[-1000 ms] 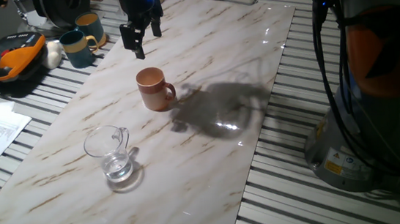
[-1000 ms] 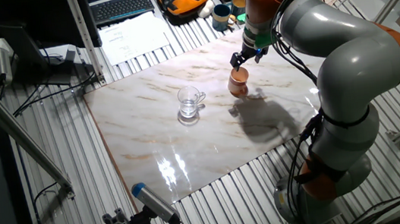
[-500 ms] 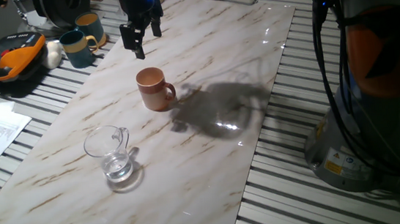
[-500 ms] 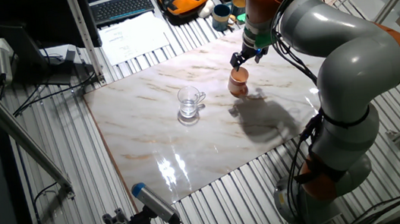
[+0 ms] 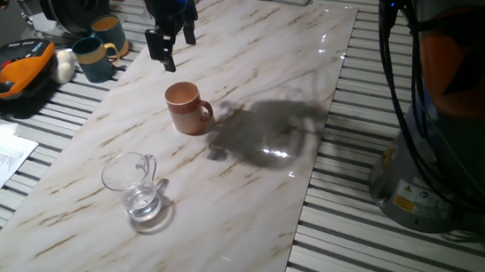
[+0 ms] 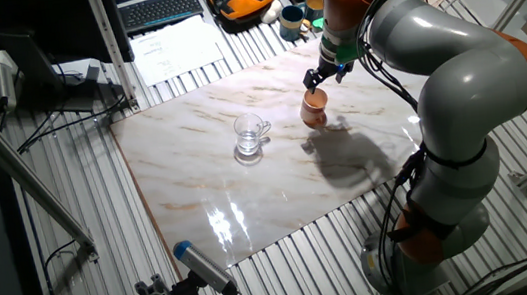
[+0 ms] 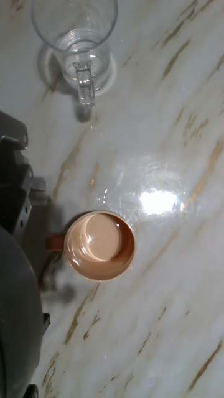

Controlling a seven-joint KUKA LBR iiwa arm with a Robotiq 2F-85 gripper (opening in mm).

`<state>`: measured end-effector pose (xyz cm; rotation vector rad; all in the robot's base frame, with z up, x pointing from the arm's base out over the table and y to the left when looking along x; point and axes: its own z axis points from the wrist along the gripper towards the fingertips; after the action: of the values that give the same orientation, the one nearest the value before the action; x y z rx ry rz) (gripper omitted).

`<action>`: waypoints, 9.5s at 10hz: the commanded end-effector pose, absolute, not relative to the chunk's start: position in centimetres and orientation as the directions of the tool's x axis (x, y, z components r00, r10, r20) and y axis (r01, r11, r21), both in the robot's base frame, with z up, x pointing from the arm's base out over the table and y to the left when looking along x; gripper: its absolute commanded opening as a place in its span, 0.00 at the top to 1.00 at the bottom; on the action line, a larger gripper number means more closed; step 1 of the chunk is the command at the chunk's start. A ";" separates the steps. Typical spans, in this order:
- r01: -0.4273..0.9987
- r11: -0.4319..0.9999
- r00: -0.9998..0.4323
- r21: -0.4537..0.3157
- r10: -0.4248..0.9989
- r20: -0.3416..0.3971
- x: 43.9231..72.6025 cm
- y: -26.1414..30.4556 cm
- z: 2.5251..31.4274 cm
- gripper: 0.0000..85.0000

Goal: Pour the water from one cup into another empty cup

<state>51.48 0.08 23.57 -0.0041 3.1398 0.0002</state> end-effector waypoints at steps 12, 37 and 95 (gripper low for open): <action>0.104 0.995 -0.994 0.008 0.104 0.023 51.8 0.4 24.1 1.00; 0.023 1.000 -1.000 0.008 0.022 0.020 52.4 1.1 24.2 0.80; 0.744 0.658 -0.667 0.116 0.738 0.102 51.3 10.8 21.2 1.00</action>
<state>51.29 10.80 21.16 1.3015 2.9012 0.2360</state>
